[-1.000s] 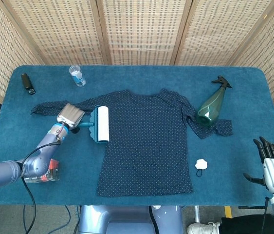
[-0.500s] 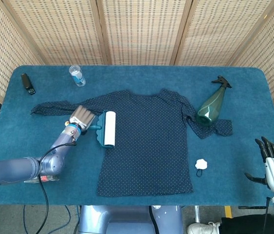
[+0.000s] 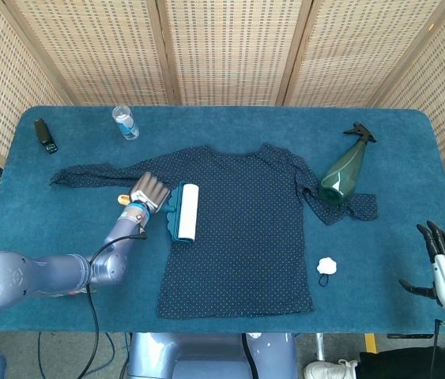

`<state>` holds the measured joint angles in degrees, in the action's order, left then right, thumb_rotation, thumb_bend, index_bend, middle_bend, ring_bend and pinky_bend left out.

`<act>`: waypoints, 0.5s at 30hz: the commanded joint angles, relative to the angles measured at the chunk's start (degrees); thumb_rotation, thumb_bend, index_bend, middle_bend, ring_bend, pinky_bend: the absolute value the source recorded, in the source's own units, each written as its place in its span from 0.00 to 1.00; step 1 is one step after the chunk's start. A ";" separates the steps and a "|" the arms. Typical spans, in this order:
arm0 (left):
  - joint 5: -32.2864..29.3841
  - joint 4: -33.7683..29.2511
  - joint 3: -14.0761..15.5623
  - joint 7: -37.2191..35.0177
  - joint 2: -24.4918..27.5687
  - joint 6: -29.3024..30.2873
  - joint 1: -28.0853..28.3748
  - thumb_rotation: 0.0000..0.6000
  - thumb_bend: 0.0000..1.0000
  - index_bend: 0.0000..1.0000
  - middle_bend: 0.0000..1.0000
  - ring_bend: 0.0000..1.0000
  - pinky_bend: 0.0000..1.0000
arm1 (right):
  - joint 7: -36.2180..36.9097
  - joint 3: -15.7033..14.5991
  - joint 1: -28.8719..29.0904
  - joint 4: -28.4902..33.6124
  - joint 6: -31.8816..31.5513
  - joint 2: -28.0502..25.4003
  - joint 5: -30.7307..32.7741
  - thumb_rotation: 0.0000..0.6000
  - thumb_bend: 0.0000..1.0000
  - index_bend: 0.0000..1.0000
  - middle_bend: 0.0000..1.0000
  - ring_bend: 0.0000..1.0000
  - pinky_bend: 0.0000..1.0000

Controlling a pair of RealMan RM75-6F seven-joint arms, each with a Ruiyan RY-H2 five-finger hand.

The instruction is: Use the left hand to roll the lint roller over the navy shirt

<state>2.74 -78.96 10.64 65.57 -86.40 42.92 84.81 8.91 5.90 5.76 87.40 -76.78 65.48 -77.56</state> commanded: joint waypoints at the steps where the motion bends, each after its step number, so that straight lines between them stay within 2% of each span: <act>1: -2.03 0.35 0.67 1.78 -1.26 0.94 1.23 1.00 0.49 0.85 0.89 0.73 0.63 | 0.26 0.04 0.04 -0.14 0.14 -0.03 0.08 1.00 0.05 0.00 0.00 0.00 0.00; 15: -8.10 2.41 -0.12 6.79 -5.29 2.25 4.25 1.00 0.51 0.85 0.89 0.73 0.63 | 1.67 0.13 0.13 -0.54 0.80 -0.26 0.33 1.00 0.05 0.00 0.00 0.00 0.00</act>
<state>-4.89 -76.77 10.78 71.90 -91.31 44.95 88.68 10.56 6.03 5.88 86.90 -76.01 65.23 -77.25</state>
